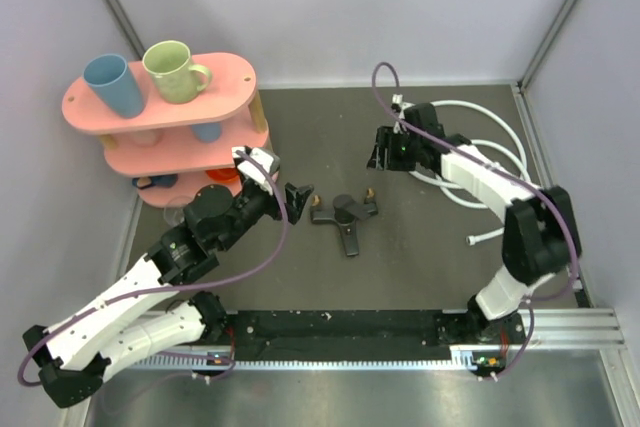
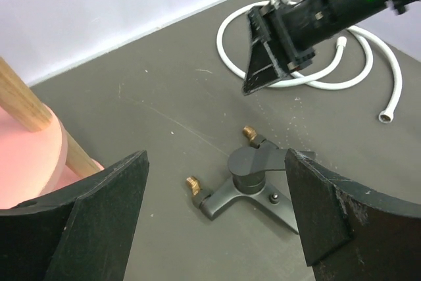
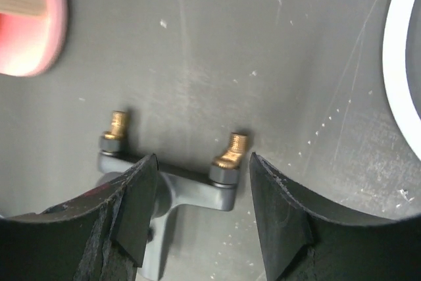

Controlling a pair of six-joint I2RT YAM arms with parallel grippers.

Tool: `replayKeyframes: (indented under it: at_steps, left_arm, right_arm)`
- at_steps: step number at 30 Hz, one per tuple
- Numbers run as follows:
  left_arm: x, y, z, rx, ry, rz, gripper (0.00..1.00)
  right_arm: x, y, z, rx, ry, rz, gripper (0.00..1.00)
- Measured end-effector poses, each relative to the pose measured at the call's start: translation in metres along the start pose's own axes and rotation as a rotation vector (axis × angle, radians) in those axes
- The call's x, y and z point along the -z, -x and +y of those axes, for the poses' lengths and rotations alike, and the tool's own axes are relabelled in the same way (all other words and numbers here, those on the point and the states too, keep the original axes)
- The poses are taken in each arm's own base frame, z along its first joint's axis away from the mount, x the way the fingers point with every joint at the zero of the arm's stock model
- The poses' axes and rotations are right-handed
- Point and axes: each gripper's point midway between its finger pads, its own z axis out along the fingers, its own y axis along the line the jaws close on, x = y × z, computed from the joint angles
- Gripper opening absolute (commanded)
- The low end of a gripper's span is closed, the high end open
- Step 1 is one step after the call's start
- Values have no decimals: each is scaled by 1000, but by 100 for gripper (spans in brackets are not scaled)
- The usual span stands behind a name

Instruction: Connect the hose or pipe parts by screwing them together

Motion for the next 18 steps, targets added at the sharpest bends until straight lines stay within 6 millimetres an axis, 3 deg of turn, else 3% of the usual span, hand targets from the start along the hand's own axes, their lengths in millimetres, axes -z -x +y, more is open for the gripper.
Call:
replayKeyframes:
  at_steps: [4,7,13,18]
  left_arm:
    - [3,-7,3,109,42,27,88]
    - [7,-16,3,189,64,57,87]
    - [16,-49,1,292,82,118,86]
    - [13,-74,-1,339,106,187,82]
  right_arm:
    - [-33,-22,-14,-12,-48,157,59]
    - [-47,-45,-24,-42,-97,244,59]
    - [-64,-72,-30,-84,-154,331,58]
    - [-66,-85,-28,-119,-183,349,48]
